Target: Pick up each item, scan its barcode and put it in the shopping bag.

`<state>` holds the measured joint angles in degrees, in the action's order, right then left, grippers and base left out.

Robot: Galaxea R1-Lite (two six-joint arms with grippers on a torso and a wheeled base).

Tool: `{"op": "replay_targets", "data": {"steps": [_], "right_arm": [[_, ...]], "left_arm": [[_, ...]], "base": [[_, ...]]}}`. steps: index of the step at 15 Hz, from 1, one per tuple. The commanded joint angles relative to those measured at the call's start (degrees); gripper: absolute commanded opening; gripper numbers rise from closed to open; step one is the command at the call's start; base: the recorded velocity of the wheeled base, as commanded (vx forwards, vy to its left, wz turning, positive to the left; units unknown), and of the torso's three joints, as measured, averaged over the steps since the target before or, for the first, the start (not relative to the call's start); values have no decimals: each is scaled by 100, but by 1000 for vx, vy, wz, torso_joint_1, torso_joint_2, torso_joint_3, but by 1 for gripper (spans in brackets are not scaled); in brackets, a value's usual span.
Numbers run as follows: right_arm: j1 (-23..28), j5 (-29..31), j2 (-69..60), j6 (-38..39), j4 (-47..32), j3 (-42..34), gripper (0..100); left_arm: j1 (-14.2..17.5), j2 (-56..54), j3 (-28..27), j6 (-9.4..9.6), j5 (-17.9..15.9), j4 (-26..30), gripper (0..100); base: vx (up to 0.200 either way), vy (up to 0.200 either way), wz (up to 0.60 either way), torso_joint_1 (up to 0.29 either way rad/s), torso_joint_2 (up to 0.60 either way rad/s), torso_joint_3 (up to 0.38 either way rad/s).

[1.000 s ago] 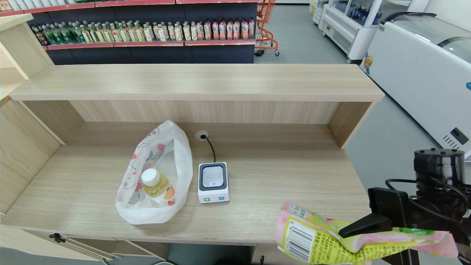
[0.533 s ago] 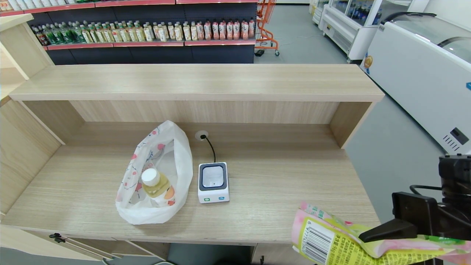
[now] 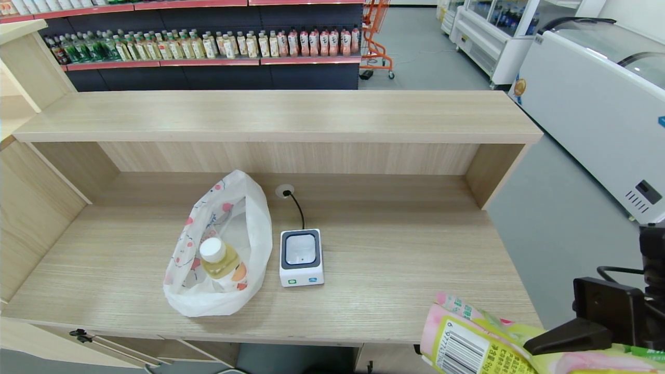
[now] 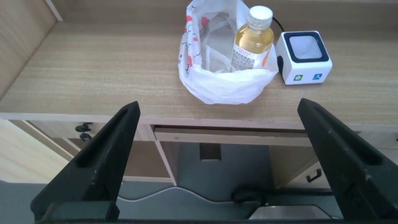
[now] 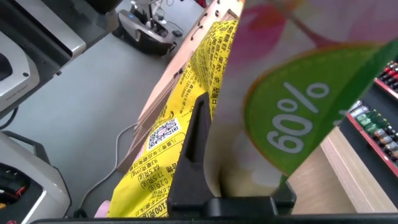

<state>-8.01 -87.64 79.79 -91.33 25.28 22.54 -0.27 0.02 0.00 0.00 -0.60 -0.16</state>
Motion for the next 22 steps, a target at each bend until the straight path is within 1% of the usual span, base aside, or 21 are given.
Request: {"op": "replay_targets", "data": {"steps": [1, 5, 22], "right_arm": [[1, -96, -86, -25, -94, -13, 0], [19, -96, -130, -174, -340, -22, 0], [-8, -104, -244, -174, -349, -22, 0]], "left_arm": [[0, 6, 0, 0, -2, -2, 100], [0, 6, 0, 0, -2, -2, 100], [0, -2, 0, 0, -2, -2, 100]], "base": [[0, 0, 0, 0, 0, 0], [0, 0, 0, 0, 0, 0], [0, 0, 0, 0, 0, 0]]}}
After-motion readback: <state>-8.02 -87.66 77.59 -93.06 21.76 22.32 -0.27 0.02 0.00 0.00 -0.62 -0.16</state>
